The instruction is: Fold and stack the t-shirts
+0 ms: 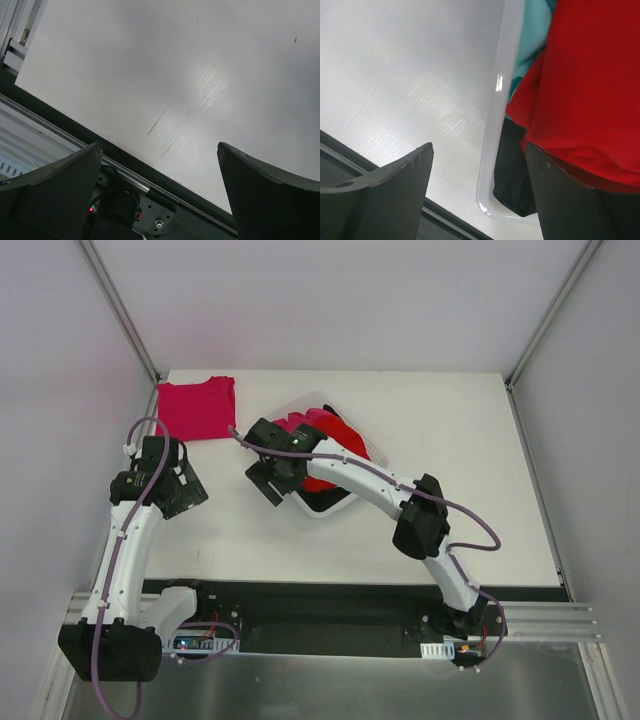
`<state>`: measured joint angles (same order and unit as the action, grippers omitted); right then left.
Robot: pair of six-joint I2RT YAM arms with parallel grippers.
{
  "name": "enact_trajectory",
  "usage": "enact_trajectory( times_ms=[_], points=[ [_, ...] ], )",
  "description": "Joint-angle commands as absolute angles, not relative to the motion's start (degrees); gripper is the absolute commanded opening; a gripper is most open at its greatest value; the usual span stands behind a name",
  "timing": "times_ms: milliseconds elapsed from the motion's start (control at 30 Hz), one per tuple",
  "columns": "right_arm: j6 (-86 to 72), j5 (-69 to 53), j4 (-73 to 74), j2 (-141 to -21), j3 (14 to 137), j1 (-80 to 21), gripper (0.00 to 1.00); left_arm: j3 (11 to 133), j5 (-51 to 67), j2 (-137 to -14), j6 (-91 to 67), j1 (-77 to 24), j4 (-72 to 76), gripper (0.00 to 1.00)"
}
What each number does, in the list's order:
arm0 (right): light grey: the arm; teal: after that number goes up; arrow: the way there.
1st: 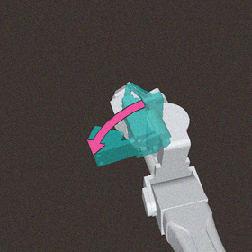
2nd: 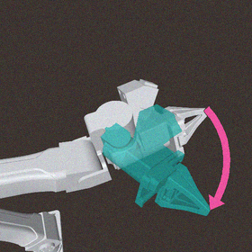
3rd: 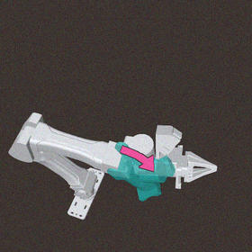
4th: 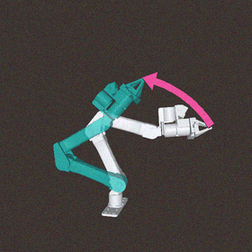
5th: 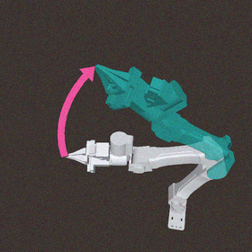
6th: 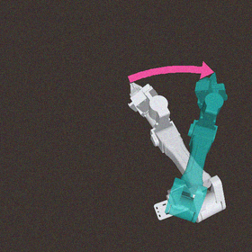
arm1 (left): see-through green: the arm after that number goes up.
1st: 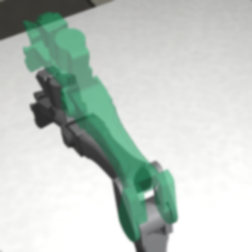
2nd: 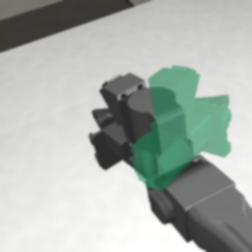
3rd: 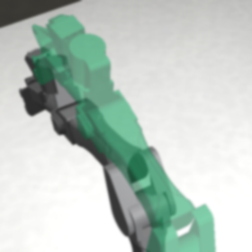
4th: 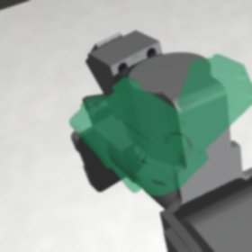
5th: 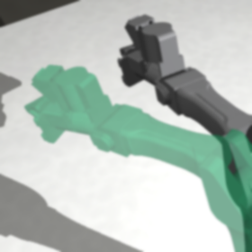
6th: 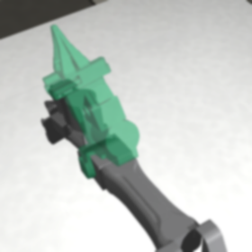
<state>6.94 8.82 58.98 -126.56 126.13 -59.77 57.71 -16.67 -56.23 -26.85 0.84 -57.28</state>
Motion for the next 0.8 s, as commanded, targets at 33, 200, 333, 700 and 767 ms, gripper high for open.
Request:
enact_trajectory(
  times_ms=[33,200,333,700,767],
  points=[
    [4.9,10.9,60.3,-128.1,128.1,-60.5,0.78,59.0,-15.2,-55.2,-25.8,1.1,-57.4,0.99],
    [4.7,10.0,58.5,-129.5,126.5,-60.4,0.76,59.1,-14.8,-54.7,-25.4,1.2,-57.4,0.99],
    [4.3,9.1,58.2,-132.0,126.6,-60.1,0.75,59.2,-14.4,-54.3,-25.2,1.2,-57.5,0.99],
    [3.9,8.9,57.7,-133.1,124.9,-57.0,0.32,60.0,-12.6,-53.7,-24.8,1.1,-57.8,0.99],
    [4.1,8.9,57.7,-132.5,124.0,-56.0,0.25,60.1,-12.3,-53.6,-24.8,1.1,-57.8,0.99]
  ],
)
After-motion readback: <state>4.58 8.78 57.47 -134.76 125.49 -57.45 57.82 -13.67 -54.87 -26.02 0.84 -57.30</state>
